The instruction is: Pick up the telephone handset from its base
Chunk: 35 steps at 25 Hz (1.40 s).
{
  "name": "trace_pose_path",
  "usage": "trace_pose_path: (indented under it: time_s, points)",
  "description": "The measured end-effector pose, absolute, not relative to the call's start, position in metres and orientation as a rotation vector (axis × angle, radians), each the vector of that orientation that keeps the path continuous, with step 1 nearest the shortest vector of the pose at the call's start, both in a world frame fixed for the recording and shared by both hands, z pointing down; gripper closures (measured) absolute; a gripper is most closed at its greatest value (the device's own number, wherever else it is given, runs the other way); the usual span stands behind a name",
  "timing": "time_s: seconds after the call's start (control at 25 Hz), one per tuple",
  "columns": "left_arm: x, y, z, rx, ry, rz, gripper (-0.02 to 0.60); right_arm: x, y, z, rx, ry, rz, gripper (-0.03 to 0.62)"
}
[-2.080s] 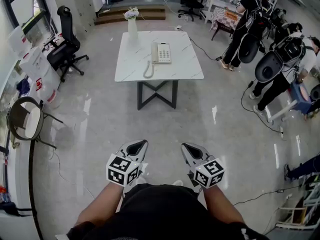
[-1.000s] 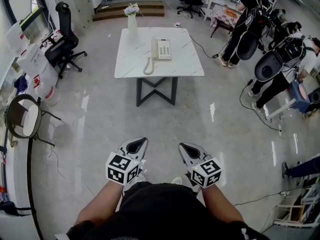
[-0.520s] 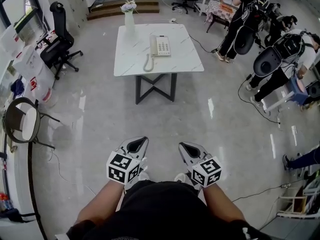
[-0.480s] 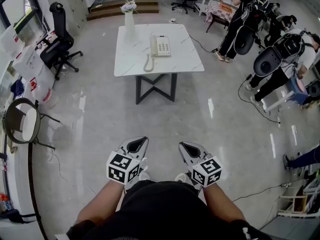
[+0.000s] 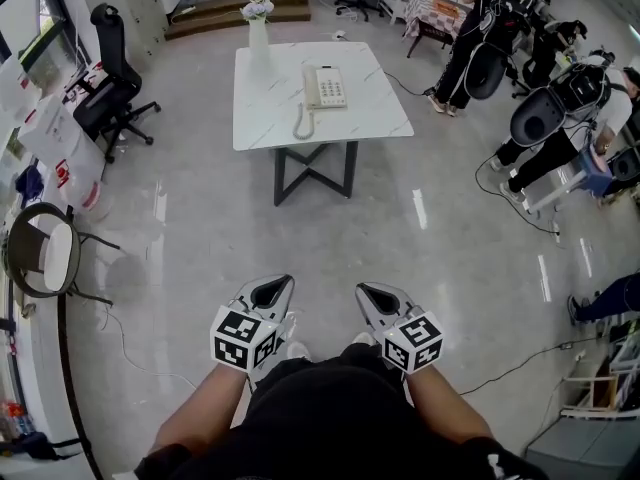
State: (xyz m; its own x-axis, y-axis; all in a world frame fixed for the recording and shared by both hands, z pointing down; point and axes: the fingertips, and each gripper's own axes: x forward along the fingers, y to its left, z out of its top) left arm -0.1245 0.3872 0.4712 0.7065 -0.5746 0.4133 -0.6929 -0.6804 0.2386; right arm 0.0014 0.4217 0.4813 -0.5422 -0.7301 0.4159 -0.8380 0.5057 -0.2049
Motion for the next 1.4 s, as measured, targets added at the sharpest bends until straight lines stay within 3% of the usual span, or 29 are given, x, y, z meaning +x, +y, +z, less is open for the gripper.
trace_pose_path:
  time_s: [0.48,1.4]
  points:
    - [-0.124,0.356,0.485,2.508,-0.983,0.437,0.58,0.0,0.383,0.49,1.296,-2.475,0.571,0.592]
    - [-0.038,0.138,0.469,2.471,-1.104,0.46,0.58,0.075,0.144,0.476,1.174,-2.594,0.576,0.592]
